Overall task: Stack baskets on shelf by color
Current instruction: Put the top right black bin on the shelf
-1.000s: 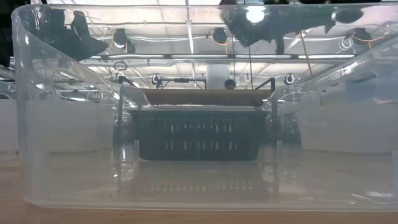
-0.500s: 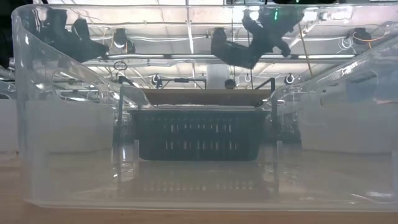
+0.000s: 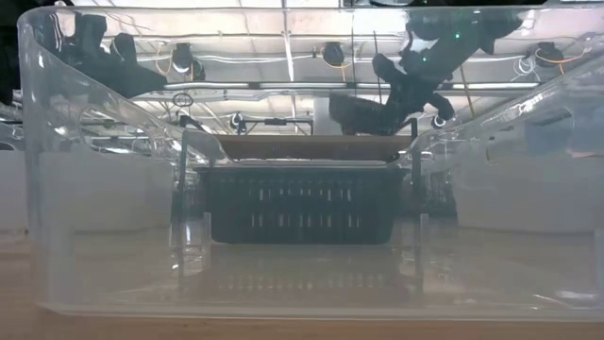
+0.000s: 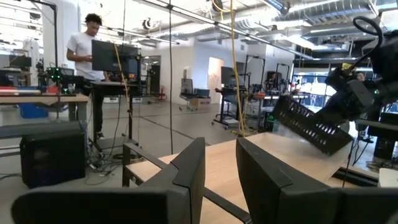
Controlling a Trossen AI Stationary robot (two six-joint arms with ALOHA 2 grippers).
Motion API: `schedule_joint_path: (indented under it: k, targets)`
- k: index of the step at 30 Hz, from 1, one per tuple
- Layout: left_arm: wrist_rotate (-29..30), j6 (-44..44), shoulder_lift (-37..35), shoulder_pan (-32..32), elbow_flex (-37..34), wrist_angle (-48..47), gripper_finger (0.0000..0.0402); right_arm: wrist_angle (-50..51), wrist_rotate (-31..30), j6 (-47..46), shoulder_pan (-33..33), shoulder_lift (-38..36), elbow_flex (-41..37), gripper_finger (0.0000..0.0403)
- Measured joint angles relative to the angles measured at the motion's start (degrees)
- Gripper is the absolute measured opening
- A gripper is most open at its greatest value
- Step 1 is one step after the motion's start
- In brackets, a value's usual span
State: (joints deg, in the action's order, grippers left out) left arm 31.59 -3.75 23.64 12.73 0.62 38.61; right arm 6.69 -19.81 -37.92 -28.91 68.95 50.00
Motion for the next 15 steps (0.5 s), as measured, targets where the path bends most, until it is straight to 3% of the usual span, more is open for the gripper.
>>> schedule_joint_path:
  k: [10,13,15]
  targets:
    - [0.00,-0.28,0.00,0.00,0.00,0.09,0.0093,-1.40,-1.12,3.36,-0.01,-0.24,-0.14,0.0116]
    - [0.00,-0.39,0.00,0.00,0.00,0.09,0.0093,-6.56,-0.94,14.88,0.06,-2.59,-0.16,0.0144]
    - [0.00,-0.42,0.00,0.00,0.00,0.09,0.0093,-9.85,2.88,27.68,0.24,-5.40,-0.14,0.0156]
